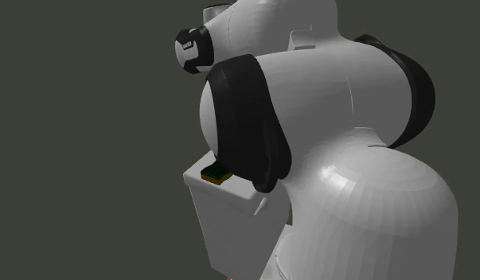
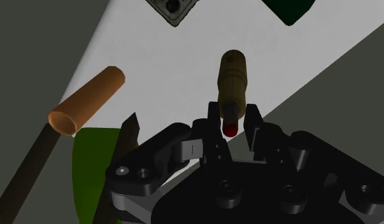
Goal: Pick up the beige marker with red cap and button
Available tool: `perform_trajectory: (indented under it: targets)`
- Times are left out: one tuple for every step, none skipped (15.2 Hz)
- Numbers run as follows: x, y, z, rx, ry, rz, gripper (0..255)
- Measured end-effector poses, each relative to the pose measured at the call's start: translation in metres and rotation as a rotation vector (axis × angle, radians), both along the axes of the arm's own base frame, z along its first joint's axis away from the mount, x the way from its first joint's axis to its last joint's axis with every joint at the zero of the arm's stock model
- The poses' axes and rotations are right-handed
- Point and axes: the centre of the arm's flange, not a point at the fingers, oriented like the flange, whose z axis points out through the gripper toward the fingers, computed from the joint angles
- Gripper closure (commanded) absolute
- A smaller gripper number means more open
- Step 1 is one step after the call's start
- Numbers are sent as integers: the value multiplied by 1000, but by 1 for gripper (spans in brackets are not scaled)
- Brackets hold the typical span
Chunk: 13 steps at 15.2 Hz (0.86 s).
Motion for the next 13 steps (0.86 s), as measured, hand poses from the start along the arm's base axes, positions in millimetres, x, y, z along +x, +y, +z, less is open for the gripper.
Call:
perform_trajectory:
  targets:
    - [0,0,5,0,0,0,255]
    - [1,-1,9,0,0,0,255]
    - [1,0,15,0,0,0,255]
    - [2,0,20,0,0,0,255]
    - [1,0,26,0,0,0,255]
    - [1,1,31,0,0,0,255]
    - [2,1,35,0,0,0,255]
    - [0,0,39,0,0,0,255]
    - [0,0,46,0,0,0,255]
    - [1,0,51,0,0,0,255]
    - [0,0,56,0,0,0,255]
    - [0,0,61,0,0,0,255]
    - [1,0,64,0,0,0,255]
